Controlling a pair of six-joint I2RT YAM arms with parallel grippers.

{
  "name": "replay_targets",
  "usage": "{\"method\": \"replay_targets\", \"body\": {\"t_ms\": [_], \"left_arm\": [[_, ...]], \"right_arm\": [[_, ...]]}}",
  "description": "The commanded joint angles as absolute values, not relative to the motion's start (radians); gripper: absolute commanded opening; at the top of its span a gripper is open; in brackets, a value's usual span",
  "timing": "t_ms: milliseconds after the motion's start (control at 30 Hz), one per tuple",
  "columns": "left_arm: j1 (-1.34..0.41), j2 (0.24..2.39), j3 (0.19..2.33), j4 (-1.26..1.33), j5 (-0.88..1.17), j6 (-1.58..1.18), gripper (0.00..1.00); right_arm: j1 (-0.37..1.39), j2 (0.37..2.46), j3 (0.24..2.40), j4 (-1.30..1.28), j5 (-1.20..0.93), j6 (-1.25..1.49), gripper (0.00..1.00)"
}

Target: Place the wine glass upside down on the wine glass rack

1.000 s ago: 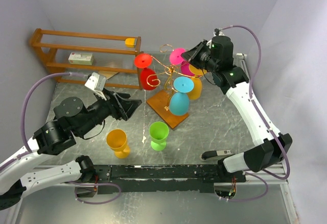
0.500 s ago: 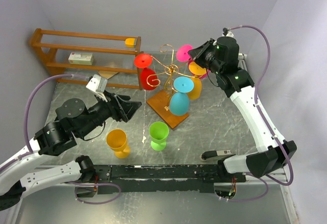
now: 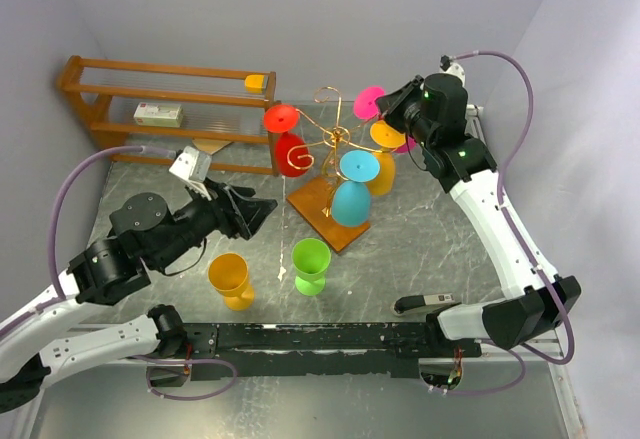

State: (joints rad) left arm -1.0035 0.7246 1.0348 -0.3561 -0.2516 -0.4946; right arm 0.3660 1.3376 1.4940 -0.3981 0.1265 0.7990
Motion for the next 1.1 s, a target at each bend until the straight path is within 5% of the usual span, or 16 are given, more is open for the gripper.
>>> {"method": "replay_targets", "body": {"t_ms": [0, 733, 1067], "left_arm": [[-1.005, 0.744, 1.037, -0.346, -0.262, -0.467, 0.75], [-1.006, 0.736, 1.028, -0.351, -0.286, -0.454, 0.75], [-1.005, 0.706, 0.997, -0.345, -0.301, -0.432, 0.77]], "right_arm": [[0.356, 1.333, 1.484, -0.302, 0.169, 0.743, 0.00], [0.290, 1.436, 1.492, -0.184, -0.097, 0.786, 0.00], [0.288, 1.448, 1.501, -0.255, -0.081, 0.727, 0.16]]}}
